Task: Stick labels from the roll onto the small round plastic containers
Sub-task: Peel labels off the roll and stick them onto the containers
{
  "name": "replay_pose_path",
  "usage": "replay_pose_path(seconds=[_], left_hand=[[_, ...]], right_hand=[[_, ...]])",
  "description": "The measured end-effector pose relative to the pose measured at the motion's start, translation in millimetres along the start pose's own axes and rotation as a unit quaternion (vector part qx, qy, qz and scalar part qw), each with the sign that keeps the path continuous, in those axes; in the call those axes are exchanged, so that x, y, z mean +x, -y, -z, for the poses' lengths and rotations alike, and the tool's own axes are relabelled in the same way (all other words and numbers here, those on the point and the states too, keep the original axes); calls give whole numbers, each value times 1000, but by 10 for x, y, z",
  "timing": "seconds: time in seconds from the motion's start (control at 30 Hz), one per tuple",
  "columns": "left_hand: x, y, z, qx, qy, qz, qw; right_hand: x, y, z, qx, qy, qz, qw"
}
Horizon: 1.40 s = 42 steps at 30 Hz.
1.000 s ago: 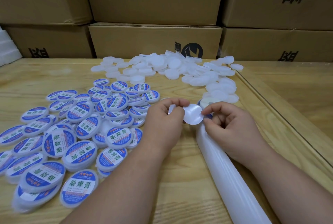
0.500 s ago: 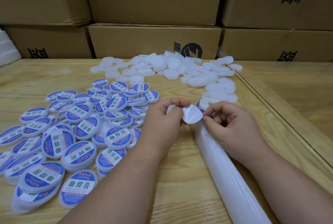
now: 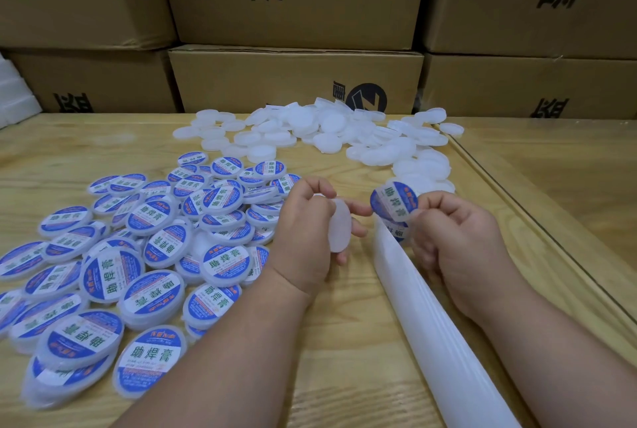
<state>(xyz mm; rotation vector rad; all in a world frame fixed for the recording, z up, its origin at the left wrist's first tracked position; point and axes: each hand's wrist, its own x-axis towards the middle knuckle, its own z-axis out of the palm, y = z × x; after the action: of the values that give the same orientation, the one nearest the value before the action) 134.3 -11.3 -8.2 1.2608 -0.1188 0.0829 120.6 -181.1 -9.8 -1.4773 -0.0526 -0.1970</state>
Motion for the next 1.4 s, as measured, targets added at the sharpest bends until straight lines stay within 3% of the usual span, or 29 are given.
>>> replay_pose_path(seconds=[0.17,0.4,0.8,1.4], left_hand=[[17,57,0,13,-21,0,1000],[48,17,-2,-43,35,48,997],[62,34,-1,-47,104,54,992],[60,70,3,-22,87,57,994]], right_hand=[[53,30,61,89,46,-77,992],[2,44,8,22,97,-80,992],[-53,62,-100,-64,87,-66,992],[-59,73,-93,-73,91,-71,991]])
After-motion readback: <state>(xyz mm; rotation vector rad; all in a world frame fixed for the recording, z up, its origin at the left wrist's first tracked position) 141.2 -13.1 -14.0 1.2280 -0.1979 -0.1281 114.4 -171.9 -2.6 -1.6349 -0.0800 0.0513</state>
